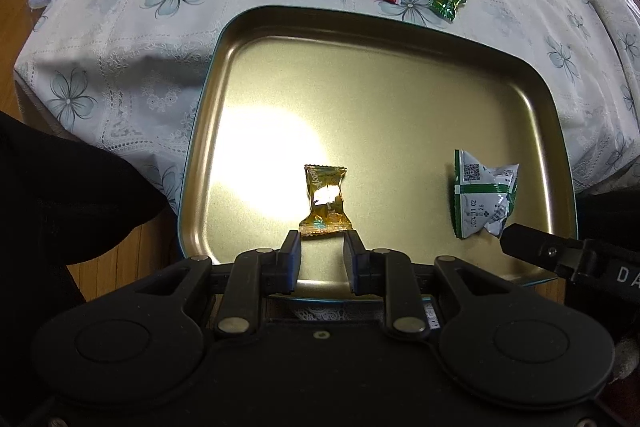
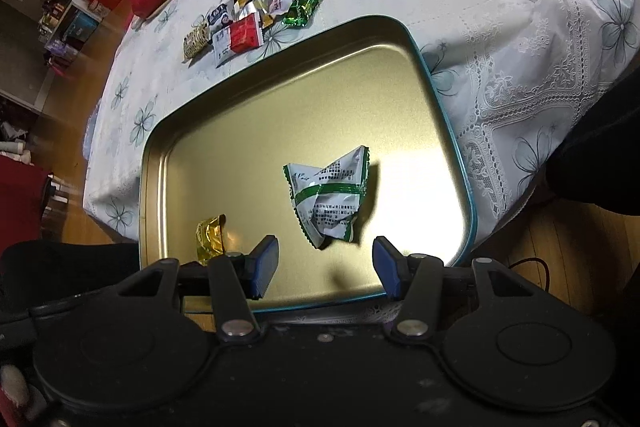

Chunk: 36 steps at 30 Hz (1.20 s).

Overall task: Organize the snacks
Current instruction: 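Open the left tool to drop the gold candy while the right tool releases the bag, then move both open tools back to the snack pile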

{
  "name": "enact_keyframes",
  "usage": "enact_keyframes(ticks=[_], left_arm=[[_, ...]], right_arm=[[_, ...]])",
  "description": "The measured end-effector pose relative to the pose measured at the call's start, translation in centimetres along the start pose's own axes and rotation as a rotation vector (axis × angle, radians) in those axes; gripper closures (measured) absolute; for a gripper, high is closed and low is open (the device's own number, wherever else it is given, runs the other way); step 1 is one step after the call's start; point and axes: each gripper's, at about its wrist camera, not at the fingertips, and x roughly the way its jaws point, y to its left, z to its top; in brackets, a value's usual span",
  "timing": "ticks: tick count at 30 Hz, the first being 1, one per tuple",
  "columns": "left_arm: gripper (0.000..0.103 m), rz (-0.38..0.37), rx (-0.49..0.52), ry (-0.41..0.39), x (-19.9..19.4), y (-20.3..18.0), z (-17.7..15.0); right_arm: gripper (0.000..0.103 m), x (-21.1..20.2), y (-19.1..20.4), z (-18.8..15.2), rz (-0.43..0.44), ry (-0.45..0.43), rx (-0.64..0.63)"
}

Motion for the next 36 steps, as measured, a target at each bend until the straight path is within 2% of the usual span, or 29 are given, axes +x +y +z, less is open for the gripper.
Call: enact_keyframes(ticks=[10, 20, 24, 30, 36], left_arm=[[0.070, -0.012, -0.027, 0.128, 0.2, 0.3, 1.9], [0.070, -0.012, 0.044, 0.222, 0.0, -1.2, 5.5], [0.070, -0.005, 0.058, 0.248, 0.2, -1.4, 7.2], [0.070, 0.015, 0.066, 0.248, 0.3, -1.3, 10.5], [0.070, 0.029, 0.056, 0.224, 0.9, -1.2, 14.3]], right_arm=[[0.048, 1.3, 1.3, 2.3, 0.006, 0.197, -0.023], [0.045, 2.1, 3.5, 5.7, -0.001, 0.346, -0.062], [0.044, 2.4, 4.5, 7.4, -0.022, 0.366, -0.104], [0.044, 2.8, 5.6, 11.2, -0.049, 0.366, -0.133], [0.043, 3.8, 5.8, 16.2, -0.053, 0.326, -0.114]])
